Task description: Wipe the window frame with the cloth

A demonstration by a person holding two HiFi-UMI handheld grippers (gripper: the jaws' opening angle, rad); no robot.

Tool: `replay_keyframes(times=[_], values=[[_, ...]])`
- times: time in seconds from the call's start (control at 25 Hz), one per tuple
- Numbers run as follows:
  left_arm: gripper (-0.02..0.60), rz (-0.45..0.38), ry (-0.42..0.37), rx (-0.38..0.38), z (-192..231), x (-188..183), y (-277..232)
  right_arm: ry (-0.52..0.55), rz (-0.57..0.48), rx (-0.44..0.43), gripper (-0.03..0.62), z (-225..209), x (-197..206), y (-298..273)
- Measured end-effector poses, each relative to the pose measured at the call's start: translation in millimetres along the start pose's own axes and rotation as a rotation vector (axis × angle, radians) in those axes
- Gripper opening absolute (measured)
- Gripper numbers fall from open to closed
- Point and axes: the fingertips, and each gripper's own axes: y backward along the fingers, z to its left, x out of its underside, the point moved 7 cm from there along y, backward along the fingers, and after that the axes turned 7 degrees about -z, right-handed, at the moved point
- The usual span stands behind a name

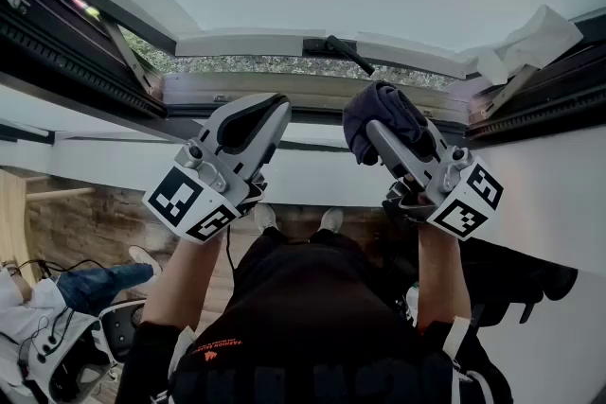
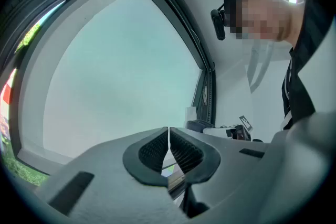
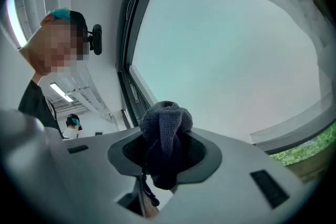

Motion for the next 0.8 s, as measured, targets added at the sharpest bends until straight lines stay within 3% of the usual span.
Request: replay_keyframes(times=[0.32, 0.56, 0.8], values=[[0.026, -0.008, -0.014, -0.019, -5.9, 3.4, 4.5, 0.019, -0.003, -0.009, 0.12, -0.2, 1.1, 0.9], [0.026, -0.015, -0.064, -0.062, -15.6, 16.2, 9.9, 0.015, -0.015, -0.081, 0.12, -8.0, 8.0, 2.1], [0.026, -0.014, -0.069, -0.091, 14.3, -7.8, 41.2, 0.005, -0.001, -0.106, 0.121, 13.9, 18.3, -49.6]])
